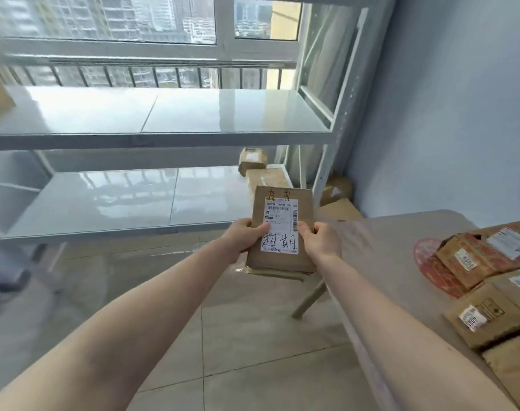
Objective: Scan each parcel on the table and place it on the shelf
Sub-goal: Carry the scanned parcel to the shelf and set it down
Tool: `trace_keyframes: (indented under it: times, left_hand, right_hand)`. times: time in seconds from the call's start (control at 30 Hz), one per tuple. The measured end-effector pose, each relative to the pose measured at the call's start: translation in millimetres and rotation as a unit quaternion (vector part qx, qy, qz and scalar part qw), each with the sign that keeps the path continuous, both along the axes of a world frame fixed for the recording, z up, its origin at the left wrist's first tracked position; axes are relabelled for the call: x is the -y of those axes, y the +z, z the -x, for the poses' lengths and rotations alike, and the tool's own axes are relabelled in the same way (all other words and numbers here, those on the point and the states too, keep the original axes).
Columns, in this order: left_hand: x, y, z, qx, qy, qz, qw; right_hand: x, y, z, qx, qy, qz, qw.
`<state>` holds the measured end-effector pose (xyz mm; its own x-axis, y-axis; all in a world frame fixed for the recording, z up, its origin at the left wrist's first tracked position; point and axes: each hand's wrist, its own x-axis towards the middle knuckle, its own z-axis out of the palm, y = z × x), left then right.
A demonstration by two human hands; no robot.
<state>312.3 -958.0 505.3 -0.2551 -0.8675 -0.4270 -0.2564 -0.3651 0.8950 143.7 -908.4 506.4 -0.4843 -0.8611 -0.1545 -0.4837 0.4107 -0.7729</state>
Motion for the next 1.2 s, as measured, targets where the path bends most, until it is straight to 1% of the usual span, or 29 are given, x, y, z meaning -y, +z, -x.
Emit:
trace_keyframes:
  times: [0.27, 0.47, 0.67, 0.93, 1.1, 1.2]
  left_hand:
    - [72.3, 34.1, -147.6, -0.014, 0.109, 0.057, 0.992]
    - [118.3, 58.9, -246.9, -0.026, 0.194, 0.103, 0.975]
    - [171.4, 82.0, -337.9, -0.034, 0.25, 0.134, 0.958]
    - [265.0, 110.3, -441.6, -0.041, 0.284, 0.135, 0.948]
    - [322.8, 113.1, -497.0, -0.04, 0.356, 0.149, 0.922]
    - [355.2, 112.9, -529.0, -0.031, 0.373, 0.165, 0.913]
  right_hand:
    - [98.5, 34.6, -140.5, 0.006, 0.076, 0.055, 0.996]
    - [170.9, 64.3, -237.6, 0.001, 0.139, 0.073, 0.988]
    - [245.3, 92.8, -330.7, -0.022, 0.204, 0.089, 0.975]
    - [366.3, 112.8, -440.0, -0.006, 0.235, 0.113, 0.965]
    - [432.3, 121.8, -501.7, 0.016, 0.25, 0.12, 0.961]
    - [464.4, 122.7, -536.4, 0.021, 0.255, 0.116, 0.96]
